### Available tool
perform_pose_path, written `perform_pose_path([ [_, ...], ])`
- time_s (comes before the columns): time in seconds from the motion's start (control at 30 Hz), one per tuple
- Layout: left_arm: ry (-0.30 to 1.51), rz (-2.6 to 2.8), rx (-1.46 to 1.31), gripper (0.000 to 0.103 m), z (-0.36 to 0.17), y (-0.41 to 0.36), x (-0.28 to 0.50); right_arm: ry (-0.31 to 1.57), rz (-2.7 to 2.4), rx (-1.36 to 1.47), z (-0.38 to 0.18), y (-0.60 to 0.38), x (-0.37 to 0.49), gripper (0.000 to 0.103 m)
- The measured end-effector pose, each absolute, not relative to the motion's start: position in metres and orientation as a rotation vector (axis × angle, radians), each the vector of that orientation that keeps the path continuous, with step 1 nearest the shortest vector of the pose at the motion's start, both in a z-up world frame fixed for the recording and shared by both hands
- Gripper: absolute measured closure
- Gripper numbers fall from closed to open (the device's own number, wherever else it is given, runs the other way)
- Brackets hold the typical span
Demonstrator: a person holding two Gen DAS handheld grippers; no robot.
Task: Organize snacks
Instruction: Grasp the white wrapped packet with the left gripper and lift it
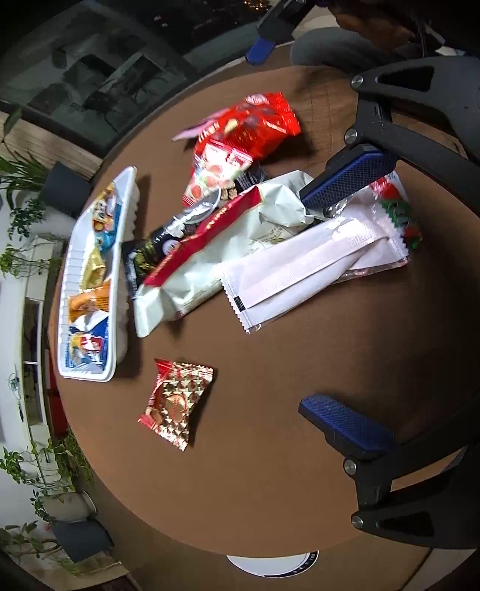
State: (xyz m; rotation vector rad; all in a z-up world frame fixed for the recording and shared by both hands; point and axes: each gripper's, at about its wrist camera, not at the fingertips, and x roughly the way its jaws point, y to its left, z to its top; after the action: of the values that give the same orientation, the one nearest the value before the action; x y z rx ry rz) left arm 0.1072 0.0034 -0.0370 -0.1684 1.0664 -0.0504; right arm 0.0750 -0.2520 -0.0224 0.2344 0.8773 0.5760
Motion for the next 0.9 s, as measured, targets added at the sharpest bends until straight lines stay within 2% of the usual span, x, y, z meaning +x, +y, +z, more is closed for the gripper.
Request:
perform_pose_path([
  [0.5,1.106,-0.024,-0.071,0.007,-0.046,0.009,0.115,0.878,0.572,0.196,-0.021,-0.248,0.074,0.010],
  [0.53,1.113,-0.031,-0.056,0.014,-0.048,0.007,0.119,0.883,0.568,0.187,-0.021,-0.247,0.074,0.010],
  [0.57,1.116,-0.025,-0.033,0.014,-0.050,0.005,0.123,0.888,0.565,0.179,-0.022,-0.245,0.074,0.011],
  [0.67,1.111,-0.011,-0.006,0.028,-0.050,0.006,0.130,0.889,0.557,0.147,-0.021,-0.241,0.074,0.012],
  [0.73,1.102,-0.019,-0.017,0.050,-0.047,0.009,0.130,0.891,0.559,0.141,-0.021,-0.238,0.076,0.013],
  [0.77,1.097,-0.020,-0.021,0.056,-0.046,0.012,0.130,0.892,0.567,0.141,-0.021,-0.235,0.076,0.015],
  [0.8,1.094,-0.022,-0.026,0.066,-0.045,0.013,0.129,0.893,0.573,0.135,-0.020,-0.232,0.077,0.018],
  [0.83,1.090,-0.022,-0.032,0.071,-0.045,0.014,0.128,0.896,0.580,0.121,-0.020,-0.227,0.079,0.019],
  [0.9,1.084,-0.026,-0.034,0.073,-0.044,0.016,0.127,0.910,0.587,0.094,-0.023,-0.219,0.082,0.022],
])
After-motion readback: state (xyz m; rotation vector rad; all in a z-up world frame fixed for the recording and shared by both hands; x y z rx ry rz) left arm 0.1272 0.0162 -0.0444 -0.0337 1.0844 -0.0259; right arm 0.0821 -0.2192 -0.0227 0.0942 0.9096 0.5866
